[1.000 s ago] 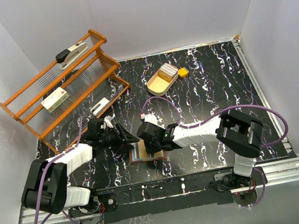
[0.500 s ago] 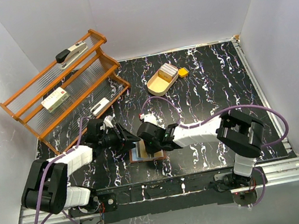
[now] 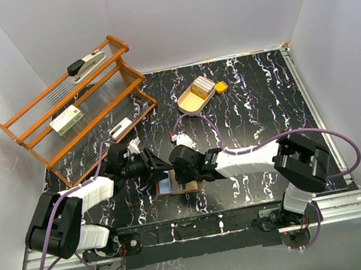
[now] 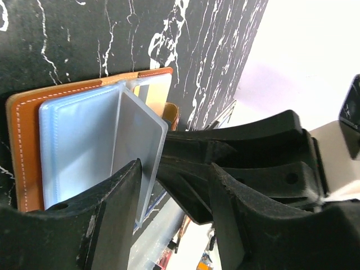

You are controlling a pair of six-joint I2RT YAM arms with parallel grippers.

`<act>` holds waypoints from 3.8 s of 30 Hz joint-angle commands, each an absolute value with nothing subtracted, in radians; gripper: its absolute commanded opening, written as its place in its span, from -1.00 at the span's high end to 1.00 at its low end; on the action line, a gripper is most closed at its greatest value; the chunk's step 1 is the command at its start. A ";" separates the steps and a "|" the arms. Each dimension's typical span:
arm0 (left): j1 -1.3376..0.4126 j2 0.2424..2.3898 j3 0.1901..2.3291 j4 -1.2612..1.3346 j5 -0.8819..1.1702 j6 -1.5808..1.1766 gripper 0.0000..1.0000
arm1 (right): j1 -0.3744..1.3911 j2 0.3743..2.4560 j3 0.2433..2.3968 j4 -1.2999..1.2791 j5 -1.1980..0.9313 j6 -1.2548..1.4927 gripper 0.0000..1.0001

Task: Put the credit cards into the card holder
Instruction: Turn over the card slot in the card holder, then pick up the credit card from the storage box.

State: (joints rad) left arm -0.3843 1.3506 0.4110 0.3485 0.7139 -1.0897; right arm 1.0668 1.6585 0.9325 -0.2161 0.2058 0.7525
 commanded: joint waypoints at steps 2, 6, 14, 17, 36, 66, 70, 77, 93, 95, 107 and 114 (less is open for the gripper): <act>-0.415 1.344 0.436 0.365 0.727 -1.107 0.01 | 1.072 1.530 0.919 -0.266 0.287 0.722 0.51; -0.454 1.362 0.445 0.390 0.700 -1.123 0.00 | 1.071 1.429 0.904 -0.342 0.388 0.705 0.45; -0.523 1.396 0.484 0.388 0.657 -1.114 0.00 | 1.047 1.260 0.898 -0.403 0.494 0.651 0.34; -0.522 1.374 0.504 0.311 0.627 -1.075 -0.01 | 1.029 1.243 0.900 -0.402 0.496 0.628 0.28; -0.522 1.101 0.700 -0.259 0.369 -0.728 -0.94 | 0.657 1.488 1.172 -0.324 0.410 0.241 0.13; -0.522 0.943 0.793 -0.471 0.297 -0.401 -0.97 | 0.431 2.184 1.889 -0.391 0.356 -0.189 -0.14; -0.523 0.932 0.791 -0.467 0.302 -0.398 -0.97 | 0.430 2.246 1.971 -0.415 0.377 -0.224 -0.17; -0.522 0.927 0.789 -0.471 0.301 -0.399 -0.97 | 0.429 2.306 2.016 -0.427 0.422 -0.255 -0.18; -0.522 0.936 0.791 -0.470 0.307 -0.396 -0.97 | 0.424 2.343 2.030 -0.415 0.484 -0.273 0.07; -0.522 0.933 0.789 -0.469 0.307 -0.395 -0.97 | 0.425 2.338 2.032 -0.413 0.485 -0.272 0.11; -0.522 0.930 0.784 -0.462 0.320 -0.400 -0.97 | 0.424 2.305 2.040 -0.401 0.488 -0.271 0.33; -0.522 0.934 0.783 -0.462 0.324 -0.400 -0.97 | 0.424 2.300 2.045 -0.401 0.490 -0.274 0.45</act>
